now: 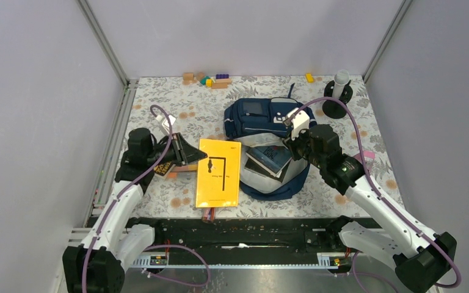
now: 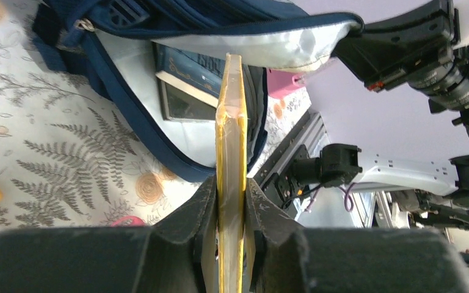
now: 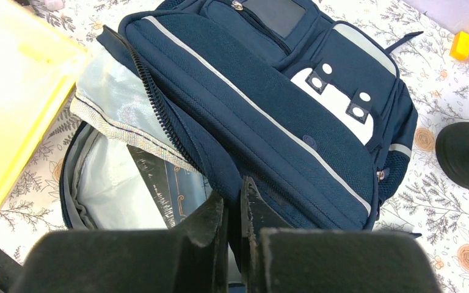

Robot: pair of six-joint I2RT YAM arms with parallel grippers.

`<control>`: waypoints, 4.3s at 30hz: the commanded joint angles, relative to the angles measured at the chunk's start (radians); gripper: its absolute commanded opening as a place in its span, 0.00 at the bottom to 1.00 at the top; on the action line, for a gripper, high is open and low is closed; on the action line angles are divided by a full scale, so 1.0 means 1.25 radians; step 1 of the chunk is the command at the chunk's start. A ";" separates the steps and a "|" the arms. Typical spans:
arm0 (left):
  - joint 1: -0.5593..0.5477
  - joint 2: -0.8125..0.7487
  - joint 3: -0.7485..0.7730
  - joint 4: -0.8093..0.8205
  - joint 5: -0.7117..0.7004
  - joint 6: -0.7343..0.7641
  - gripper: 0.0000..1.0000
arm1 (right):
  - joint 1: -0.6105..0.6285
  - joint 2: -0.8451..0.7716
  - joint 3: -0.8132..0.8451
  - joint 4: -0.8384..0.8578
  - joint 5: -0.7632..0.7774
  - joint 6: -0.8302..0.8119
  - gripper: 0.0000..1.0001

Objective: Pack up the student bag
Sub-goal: Place the book in the student bag.

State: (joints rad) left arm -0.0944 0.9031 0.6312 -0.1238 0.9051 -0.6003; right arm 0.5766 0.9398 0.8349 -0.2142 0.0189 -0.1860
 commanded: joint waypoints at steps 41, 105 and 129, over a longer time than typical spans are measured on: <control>-0.417 0.544 0.027 0.792 -0.469 -0.283 0.00 | -0.004 -0.031 0.053 0.022 0.007 0.068 0.00; -0.420 0.288 -0.270 0.603 -0.251 -0.349 0.70 | -0.004 -0.073 0.047 -0.008 0.031 0.080 0.00; -0.448 0.399 -0.269 0.712 -0.250 -0.396 0.29 | -0.004 -0.062 0.062 -0.009 0.030 0.084 0.00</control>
State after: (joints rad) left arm -0.6468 1.3975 0.2836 0.6846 0.5728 -1.0966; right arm 0.5751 0.8883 0.8474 -0.2840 0.0353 -0.1070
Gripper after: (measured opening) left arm 0.359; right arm 0.058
